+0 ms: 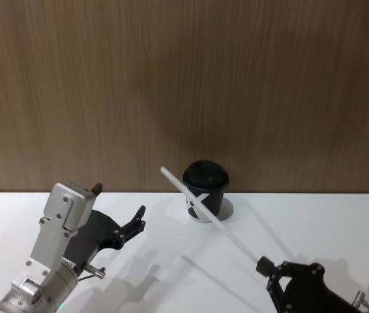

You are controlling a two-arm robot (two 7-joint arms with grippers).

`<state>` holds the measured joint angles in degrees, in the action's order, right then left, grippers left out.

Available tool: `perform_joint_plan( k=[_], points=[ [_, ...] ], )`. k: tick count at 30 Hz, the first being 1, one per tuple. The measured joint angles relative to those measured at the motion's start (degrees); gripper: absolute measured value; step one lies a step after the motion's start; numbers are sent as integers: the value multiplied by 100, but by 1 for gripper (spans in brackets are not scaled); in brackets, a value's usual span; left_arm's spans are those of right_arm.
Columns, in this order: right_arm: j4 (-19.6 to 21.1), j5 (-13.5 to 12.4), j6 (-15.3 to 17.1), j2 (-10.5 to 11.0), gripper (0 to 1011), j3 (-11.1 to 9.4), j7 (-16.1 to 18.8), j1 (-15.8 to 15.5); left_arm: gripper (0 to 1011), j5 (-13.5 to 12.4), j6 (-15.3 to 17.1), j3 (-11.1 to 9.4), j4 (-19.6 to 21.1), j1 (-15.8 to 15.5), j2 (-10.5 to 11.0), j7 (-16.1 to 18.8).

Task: Pick up the straw with one hand, pass it to the other hand, and insert it into the cup.

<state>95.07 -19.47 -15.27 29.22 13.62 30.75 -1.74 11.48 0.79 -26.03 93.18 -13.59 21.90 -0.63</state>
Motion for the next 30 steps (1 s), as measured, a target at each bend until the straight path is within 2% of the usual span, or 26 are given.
perform_joint_plan(
  k=[9, 15, 30],
  points=[
    [-119, -209, -757, 33, 1, -73, 361, 213, 1000, 0, 0, 0, 0, 0, 0, 0],
    [-224, -347, -1103, 44, 1, -88, 577, 371, 1000, 0, 0, 0, 0, 0, 0, 0],
    [-402, -500, -1507, 5, 1, -54, 821, 638, 1000, 0, 0, 0, 0, 0, 0, -1]
  ],
)
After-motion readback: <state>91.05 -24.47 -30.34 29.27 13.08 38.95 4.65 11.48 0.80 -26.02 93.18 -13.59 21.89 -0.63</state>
